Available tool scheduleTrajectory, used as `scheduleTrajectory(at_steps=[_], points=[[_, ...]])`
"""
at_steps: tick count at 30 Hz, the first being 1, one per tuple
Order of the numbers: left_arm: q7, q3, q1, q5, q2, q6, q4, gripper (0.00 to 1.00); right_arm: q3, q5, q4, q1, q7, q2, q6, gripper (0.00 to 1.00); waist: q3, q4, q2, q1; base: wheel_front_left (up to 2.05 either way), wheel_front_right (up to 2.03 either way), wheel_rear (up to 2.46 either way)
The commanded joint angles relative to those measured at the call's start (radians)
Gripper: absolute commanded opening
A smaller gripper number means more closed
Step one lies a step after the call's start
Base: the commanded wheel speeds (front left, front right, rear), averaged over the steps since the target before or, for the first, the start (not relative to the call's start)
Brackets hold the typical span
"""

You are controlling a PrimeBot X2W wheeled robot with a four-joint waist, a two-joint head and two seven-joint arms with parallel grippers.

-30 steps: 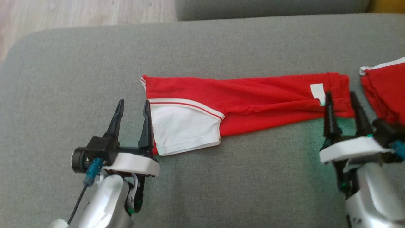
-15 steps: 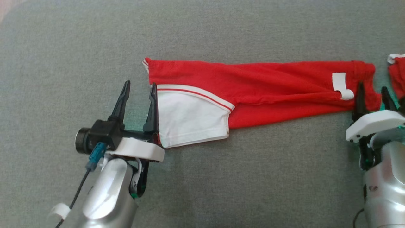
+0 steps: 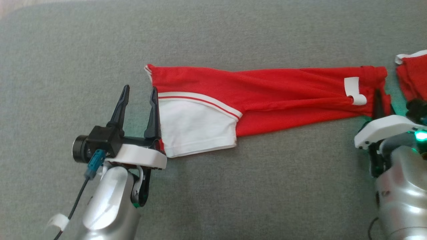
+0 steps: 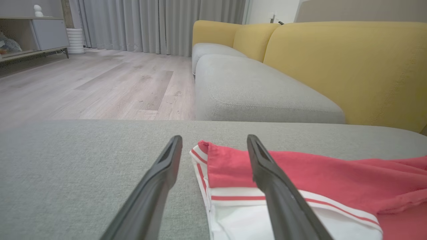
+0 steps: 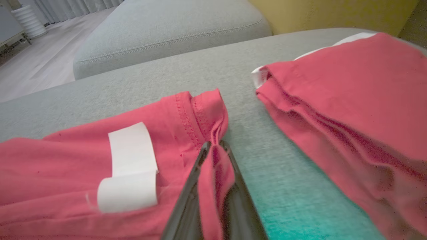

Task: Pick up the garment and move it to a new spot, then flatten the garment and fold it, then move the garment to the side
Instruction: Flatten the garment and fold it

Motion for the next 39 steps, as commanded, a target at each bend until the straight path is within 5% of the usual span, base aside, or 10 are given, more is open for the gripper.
scheduleTrajectory(at_steps=[1, 11, 27, 39], points=[[-0.009, 0.036, -0.029, 0.007, 0.006, -0.005, -0.024, 1.0, 0.013, -0.001, -0.018, -0.017, -0.018, -0.028, -0.001, 0.0, -0.015, -0.012, 0.0, -0.0001, 0.0, 0.0, 0.0], [-0.01, 0.039, -0.007, 0.003, 0.004, -0.018, -0.015, 1.0, -0.065, 0.003, -0.059, 0.006, -0.023, -0.165, -0.001, 0.0, -0.087, -0.039, 0.0, -0.0001, 0.0, 0.0, 0.0], [-0.01, 0.02, 0.028, -0.021, 0.003, -0.018, 0.001, 1.0, 0.171, 0.064, -0.229, 0.017, 0.02, 0.008, -0.001, 0.0, -0.178, 0.004, 0.0, -0.0001, 0.0, 0.0, 0.0], [-0.01, -0.005, 0.021, -0.036, 0.003, -0.016, 0.002, 1.0, 0.545, 0.273, -0.284, 0.021, 0.063, 0.056, -0.001, 0.0, -0.176, 0.077, 0.0, -0.0001, 0.0, 0.0, 0.0]])
